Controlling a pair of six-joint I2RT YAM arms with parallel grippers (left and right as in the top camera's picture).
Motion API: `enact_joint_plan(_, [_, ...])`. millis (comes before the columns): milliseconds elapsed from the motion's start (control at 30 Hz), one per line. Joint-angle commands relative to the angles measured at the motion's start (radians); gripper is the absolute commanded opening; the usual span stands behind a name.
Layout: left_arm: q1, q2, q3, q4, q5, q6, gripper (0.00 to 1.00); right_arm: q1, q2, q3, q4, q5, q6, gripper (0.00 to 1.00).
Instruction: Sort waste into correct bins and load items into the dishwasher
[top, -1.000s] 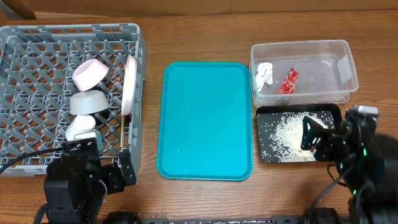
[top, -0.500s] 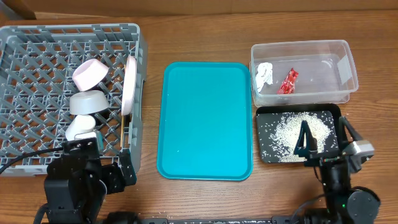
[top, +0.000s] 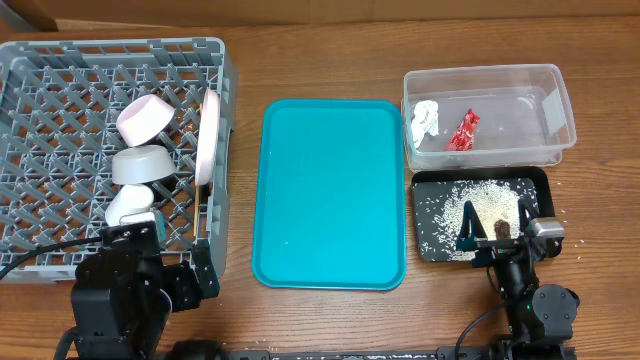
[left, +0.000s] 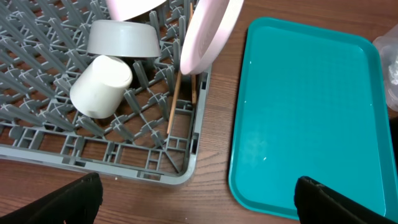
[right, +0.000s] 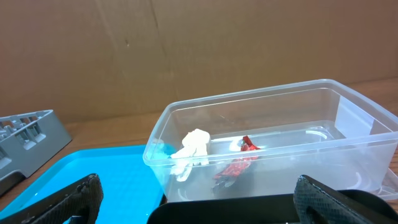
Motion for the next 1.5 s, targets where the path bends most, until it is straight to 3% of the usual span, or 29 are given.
enact_joint_plan(0, [-0.008,-0.006,0.001,0.0,-0.012,-0.003,1.0,-0.003,-0.009,-0.01,0.003,0.009,-0.003,1.0])
enact_joint_plan(933, [-0.008,-0.03,-0.011,0.007,-0.036,0.025,1.0,-0.003,-0.008,-0.01,0.003,0.009,-0.003,1.0])
enact_joint_plan(1100, [-0.008,-0.151,-0.164,0.188,-0.023,0.023,1.0,-0.003,-0.009,-0.01,0.003,0.009,-0.003,1.0])
enact_joint_plan(1467, [-0.008,-0.502,-0.761,0.877,0.045,0.023,1.0,-0.003,-0.009,-0.01,0.003,0.009,-0.003,1.0])
